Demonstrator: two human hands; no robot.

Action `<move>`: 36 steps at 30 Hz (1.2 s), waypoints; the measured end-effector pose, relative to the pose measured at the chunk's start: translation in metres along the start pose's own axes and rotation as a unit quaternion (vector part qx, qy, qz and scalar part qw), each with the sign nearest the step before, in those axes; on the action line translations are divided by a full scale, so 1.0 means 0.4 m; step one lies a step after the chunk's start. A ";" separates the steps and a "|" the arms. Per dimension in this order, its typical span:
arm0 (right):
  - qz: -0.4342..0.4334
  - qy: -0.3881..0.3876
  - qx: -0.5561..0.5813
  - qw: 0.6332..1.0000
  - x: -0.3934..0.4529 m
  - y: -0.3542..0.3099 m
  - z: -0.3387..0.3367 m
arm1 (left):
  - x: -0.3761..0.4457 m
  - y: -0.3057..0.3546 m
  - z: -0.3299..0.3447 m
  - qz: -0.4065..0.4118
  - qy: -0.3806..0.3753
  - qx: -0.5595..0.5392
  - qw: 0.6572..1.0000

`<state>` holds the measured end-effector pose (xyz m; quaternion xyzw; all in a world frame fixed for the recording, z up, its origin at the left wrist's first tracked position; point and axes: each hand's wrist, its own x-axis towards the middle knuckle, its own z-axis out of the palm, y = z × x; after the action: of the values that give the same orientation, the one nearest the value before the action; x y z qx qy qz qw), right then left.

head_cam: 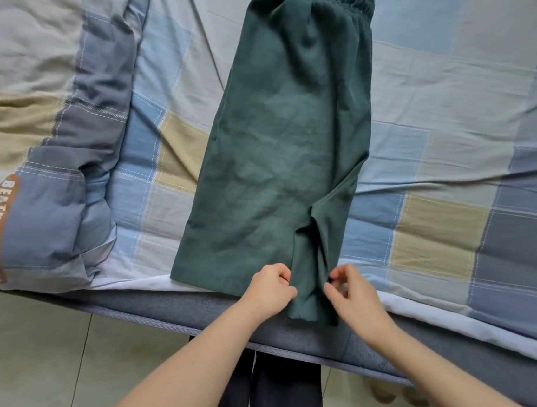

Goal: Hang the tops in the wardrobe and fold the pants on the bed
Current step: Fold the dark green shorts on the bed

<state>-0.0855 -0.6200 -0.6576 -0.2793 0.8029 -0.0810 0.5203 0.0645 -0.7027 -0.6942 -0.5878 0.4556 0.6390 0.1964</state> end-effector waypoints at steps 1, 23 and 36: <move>0.015 -0.009 0.021 1.000 -0.018 0.014 0.010 | 0.000 0.003 0.002 -0.006 -0.019 -0.034 0.999; -0.402 0.030 -0.633 0.662 0.187 -0.052 -0.098 | -0.010 -0.008 -0.075 0.072 0.022 0.163 0.984; -0.527 0.040 -0.537 0.657 0.192 0.024 -0.059 | 0.075 0.030 -0.549 0.448 0.010 0.782 0.432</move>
<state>-0.1332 -0.6566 -0.7117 -0.8830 0.4449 0.0927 0.1170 0.1737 -0.8958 -0.6946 0.0975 0.9623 0.0020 0.2539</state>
